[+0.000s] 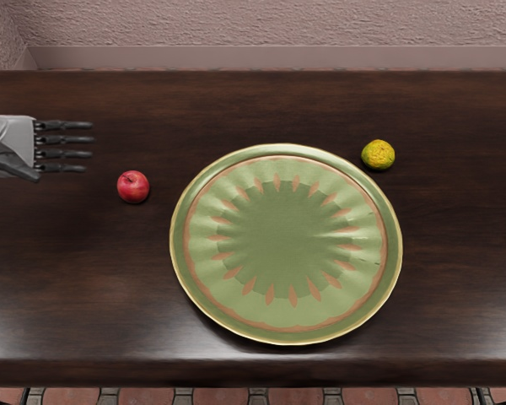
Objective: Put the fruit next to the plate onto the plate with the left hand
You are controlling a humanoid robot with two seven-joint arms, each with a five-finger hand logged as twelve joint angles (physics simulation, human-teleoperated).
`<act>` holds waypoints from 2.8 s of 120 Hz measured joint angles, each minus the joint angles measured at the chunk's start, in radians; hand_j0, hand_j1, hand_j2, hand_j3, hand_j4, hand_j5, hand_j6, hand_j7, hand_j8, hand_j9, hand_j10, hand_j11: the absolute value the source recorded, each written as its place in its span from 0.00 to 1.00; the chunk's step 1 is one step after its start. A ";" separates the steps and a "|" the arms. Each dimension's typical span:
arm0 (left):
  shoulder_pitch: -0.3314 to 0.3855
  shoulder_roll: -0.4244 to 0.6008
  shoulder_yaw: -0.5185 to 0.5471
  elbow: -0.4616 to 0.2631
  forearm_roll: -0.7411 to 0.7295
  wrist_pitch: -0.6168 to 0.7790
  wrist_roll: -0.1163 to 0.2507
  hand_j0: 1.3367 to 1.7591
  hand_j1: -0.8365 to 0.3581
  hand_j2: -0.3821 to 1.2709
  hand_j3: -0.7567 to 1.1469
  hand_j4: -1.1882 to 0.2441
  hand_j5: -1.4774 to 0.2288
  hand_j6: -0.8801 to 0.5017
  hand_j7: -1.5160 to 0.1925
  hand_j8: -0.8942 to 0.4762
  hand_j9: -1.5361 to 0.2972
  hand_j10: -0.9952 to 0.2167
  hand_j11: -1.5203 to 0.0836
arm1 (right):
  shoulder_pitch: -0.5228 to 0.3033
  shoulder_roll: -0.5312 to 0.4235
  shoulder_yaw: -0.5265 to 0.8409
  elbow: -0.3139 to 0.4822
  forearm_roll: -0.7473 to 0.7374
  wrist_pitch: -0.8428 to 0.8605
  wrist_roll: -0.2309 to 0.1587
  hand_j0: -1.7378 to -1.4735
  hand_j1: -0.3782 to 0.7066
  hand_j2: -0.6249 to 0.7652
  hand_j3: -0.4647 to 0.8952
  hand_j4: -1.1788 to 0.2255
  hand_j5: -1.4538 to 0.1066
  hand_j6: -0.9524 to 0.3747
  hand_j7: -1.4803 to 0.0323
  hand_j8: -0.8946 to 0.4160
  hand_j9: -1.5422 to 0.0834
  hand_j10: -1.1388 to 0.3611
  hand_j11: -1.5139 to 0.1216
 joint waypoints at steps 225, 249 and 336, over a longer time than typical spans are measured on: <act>-0.115 -0.587 0.336 -0.010 1.337 0.796 0.000 0.75 0.45 0.41 0.40 0.38 0.36 0.28 0.38 0.36 0.37 0.39 0.41 | 0.000 0.000 0.001 0.000 -0.001 0.000 0.000 0.30 0.04 0.45 0.34 0.83 0.92 0.71 0.97 0.67 0.94 0.75 0.91; -0.103 -0.595 0.334 -0.008 1.343 0.797 0.001 0.73 0.46 0.33 0.40 0.32 0.34 0.31 0.35 0.40 0.32 0.43 0.34 | 0.000 0.000 0.001 0.000 -0.001 0.000 0.000 0.30 0.04 0.45 0.34 0.83 0.92 0.71 0.97 0.67 0.94 0.75 0.91; -0.224 -0.414 0.045 -0.006 0.698 0.361 0.001 0.74 0.52 0.41 0.40 0.33 0.25 0.27 0.28 0.38 0.28 0.38 0.32 | 0.000 0.000 0.001 0.000 -0.001 0.000 0.000 0.30 0.04 0.45 0.34 0.83 0.92 0.71 0.97 0.67 0.94 0.75 0.91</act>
